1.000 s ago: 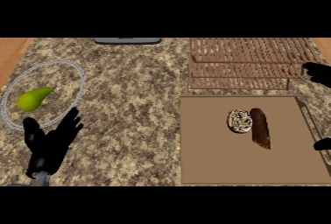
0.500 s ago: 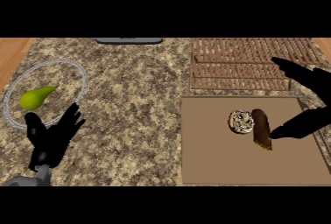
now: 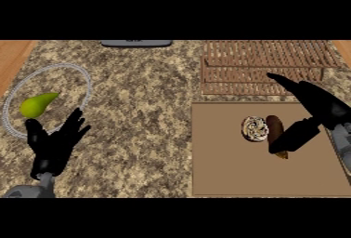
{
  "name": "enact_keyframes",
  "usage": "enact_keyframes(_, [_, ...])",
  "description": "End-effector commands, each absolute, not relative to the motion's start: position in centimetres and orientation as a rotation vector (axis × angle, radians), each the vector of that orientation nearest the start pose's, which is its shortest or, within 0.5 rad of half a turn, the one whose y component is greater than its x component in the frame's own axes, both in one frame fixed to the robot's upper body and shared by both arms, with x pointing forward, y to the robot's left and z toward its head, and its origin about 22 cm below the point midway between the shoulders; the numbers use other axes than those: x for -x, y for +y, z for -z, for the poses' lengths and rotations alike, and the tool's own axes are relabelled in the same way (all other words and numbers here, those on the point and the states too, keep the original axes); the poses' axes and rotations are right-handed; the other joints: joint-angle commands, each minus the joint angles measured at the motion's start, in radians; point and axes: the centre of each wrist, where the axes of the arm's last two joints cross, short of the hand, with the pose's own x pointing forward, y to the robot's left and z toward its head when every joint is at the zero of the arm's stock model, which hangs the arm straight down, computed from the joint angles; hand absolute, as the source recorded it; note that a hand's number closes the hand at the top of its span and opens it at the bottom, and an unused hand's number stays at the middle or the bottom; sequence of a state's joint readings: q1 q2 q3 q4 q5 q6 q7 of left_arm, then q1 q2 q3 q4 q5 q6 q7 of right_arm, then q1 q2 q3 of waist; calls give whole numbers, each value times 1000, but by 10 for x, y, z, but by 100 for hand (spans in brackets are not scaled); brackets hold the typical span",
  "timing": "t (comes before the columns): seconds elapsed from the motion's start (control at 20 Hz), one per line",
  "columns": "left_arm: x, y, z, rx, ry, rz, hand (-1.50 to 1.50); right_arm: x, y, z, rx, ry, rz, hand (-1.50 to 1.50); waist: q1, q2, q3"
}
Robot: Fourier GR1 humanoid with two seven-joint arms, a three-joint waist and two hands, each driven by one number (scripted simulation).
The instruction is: Pick the cupcake from the tray and place it in the tiered shelf
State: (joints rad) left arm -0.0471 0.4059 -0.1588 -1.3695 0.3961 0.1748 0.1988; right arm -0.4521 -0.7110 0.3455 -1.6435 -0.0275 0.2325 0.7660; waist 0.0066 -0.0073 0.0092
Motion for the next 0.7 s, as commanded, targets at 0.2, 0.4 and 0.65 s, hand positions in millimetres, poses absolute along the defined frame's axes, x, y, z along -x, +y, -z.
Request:
enact_keyframes(0.2, [-238,279,23,-104,-1093,-55,0,-295,-236,-137,611,-985,-904,-150,-4,6,-9])
enact_keyframes(0.4, [-255,294,27,-93,-1116,-45,0,-285,-231,-126,625,-995,-918,-150,-12,7,-9])
enact_keyframes(0.65, [-248,288,32,-90,-1110,-44,0,-270,-227,-92,605,-968,-914,-150,-13,7,-9])
